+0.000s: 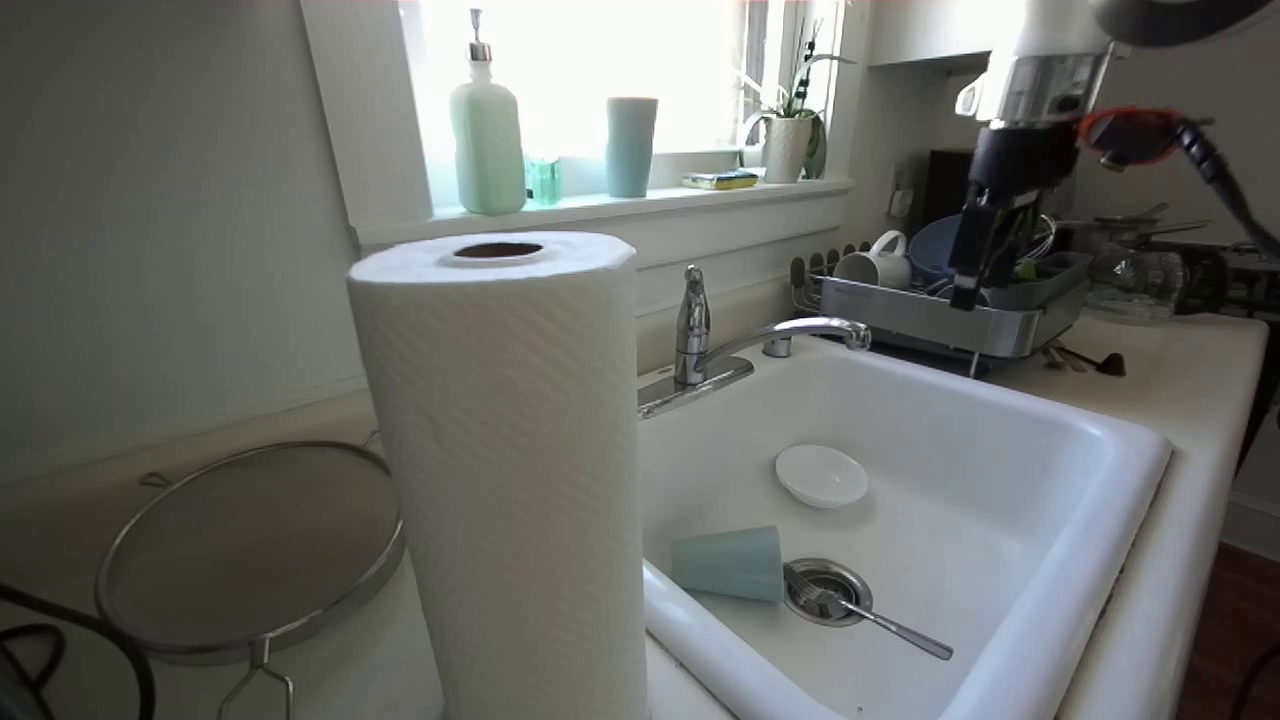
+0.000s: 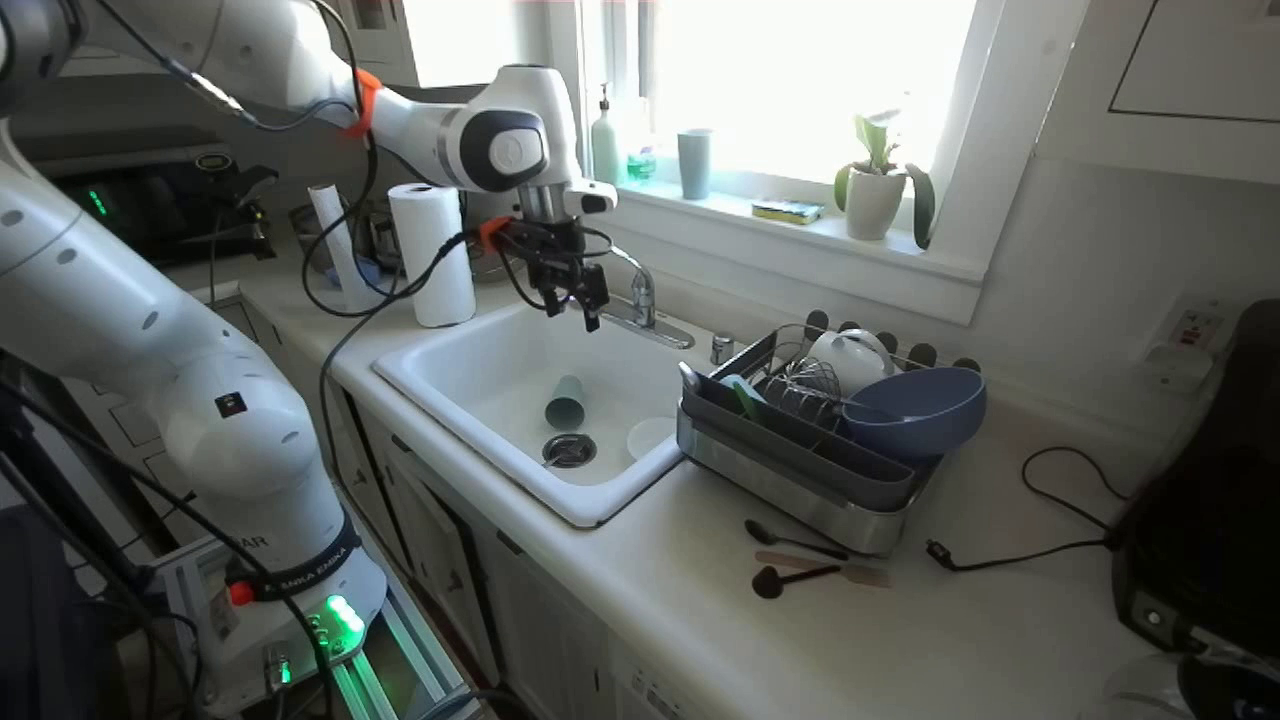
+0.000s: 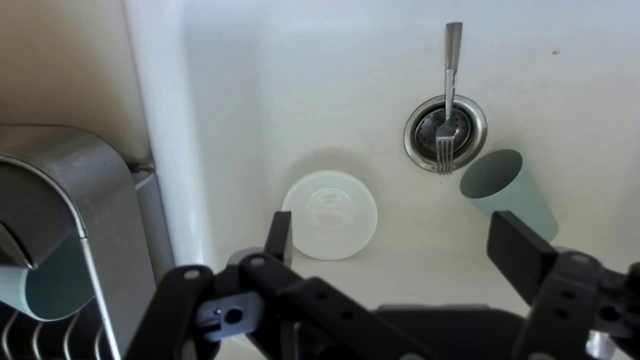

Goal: Pick up the white bowls from the sink and put them in the dish rack

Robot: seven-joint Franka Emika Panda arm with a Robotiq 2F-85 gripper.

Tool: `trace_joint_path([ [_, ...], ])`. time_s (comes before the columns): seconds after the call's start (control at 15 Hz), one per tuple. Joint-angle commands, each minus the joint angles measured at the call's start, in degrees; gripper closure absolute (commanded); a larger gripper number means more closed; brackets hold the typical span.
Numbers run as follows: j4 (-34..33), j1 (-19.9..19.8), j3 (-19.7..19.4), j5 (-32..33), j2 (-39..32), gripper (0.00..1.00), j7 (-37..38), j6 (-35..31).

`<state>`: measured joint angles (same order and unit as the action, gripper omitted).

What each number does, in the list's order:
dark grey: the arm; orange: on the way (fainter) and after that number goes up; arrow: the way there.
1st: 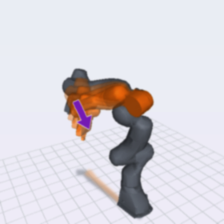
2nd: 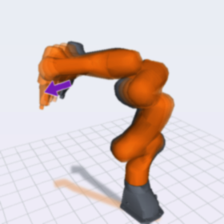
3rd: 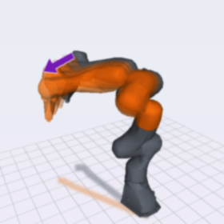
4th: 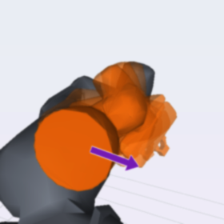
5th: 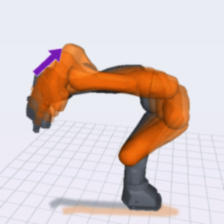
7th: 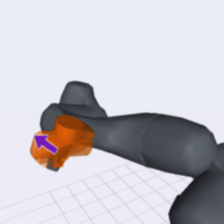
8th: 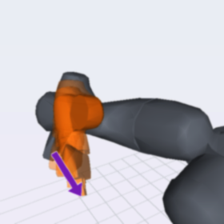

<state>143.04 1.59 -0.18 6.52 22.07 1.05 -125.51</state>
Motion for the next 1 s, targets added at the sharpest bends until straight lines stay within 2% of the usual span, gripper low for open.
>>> trace_joint_path([
  [0.0, -0.1, -1.1, 1.6, 5.0, -9.6, 0.00, -0.3, -12.2],
  [0.33, 0.2, -1.3, 1.1, 12.0, -21.4, 0.00, -1.8, -27.4],
  [0.47, -0.1, -1.7, 0.6, 18.1, -25.9, 0.00, 1.0, -32.9],
  [0.6, -0.7, -1.3, -1.3, 27.9, -30.0, 0.00, 6.2, -38.3],
  [0.8, -2.7, 0.4, -5.3, 39.5, -35.2, 0.00, 14.3, -41.8],
  [0.87, -0.2, -0.6, -3.1, 33.6, -31.5, 0.00, 9.9, -39.7],
  [0.93, -0.8, -0.6, -3.8, 35.9, -33.0, 0.00, 11.5, -40.6],
])
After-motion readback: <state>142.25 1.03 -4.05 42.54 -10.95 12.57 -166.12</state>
